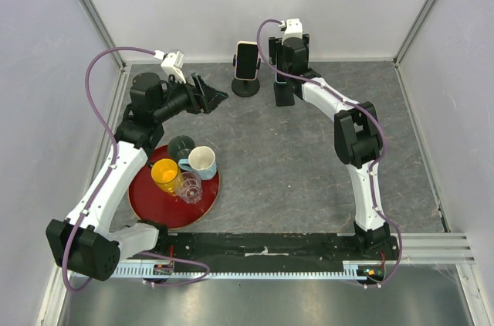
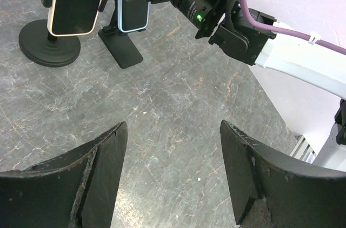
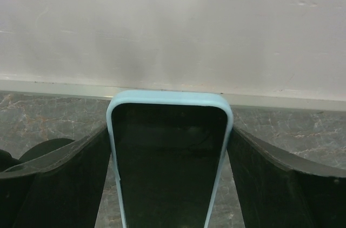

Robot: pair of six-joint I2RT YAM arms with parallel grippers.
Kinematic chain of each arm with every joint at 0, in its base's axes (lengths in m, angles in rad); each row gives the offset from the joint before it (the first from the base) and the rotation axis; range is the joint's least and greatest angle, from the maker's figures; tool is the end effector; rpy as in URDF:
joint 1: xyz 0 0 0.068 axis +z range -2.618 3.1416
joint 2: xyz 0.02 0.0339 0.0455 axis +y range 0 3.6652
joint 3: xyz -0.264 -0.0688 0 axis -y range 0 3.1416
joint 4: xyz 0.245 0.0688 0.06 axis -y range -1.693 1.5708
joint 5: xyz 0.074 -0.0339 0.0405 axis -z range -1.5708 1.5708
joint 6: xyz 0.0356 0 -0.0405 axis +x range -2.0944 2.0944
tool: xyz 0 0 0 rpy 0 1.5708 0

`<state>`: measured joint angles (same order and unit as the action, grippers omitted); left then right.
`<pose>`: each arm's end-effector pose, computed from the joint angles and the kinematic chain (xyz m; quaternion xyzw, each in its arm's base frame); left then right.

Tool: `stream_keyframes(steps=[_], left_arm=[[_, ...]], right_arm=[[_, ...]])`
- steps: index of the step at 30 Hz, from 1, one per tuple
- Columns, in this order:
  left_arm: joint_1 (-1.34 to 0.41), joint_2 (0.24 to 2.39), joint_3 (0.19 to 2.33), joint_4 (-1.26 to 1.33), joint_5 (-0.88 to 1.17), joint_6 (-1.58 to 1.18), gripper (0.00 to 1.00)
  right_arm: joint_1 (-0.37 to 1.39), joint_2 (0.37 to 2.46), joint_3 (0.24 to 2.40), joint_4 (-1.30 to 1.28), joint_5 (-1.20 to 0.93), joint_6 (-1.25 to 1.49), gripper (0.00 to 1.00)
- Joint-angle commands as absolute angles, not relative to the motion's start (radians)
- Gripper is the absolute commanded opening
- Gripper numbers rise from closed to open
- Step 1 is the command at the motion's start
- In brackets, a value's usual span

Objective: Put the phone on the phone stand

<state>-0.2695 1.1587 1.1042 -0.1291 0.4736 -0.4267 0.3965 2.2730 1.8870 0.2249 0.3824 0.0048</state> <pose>0.2521 -0.0865 0.3827 0.0908 0.7570 -0.3816 0.5227 0.5085 0.1985 0.2612 -0.0248 0.7575 -0.0151 0.6522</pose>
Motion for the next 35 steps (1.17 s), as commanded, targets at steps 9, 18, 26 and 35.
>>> stream_keyframes(steps=[9,18,26,35], left_arm=[[-0.262,1.154,1.109,-0.091,0.502,-0.454,0.76],[-0.262,1.144,1.108,-0.084,0.52,-0.466,0.76],[-0.262,1.12,1.101,-0.068,0.546,-0.483,0.76],[-0.267,1.048,1.057,-0.005,0.574,-0.503,0.76]], right_arm=[[0.397,2.122,1.948,0.109,0.446,0.023,0.98],[0.393,1.852,1.752,0.045,0.517,0.125,0.98],[0.396,1.47,1.507,0.008,0.507,0.201,0.98],[0.399,0.804,0.971,-0.035,0.33,0.402,0.98]])
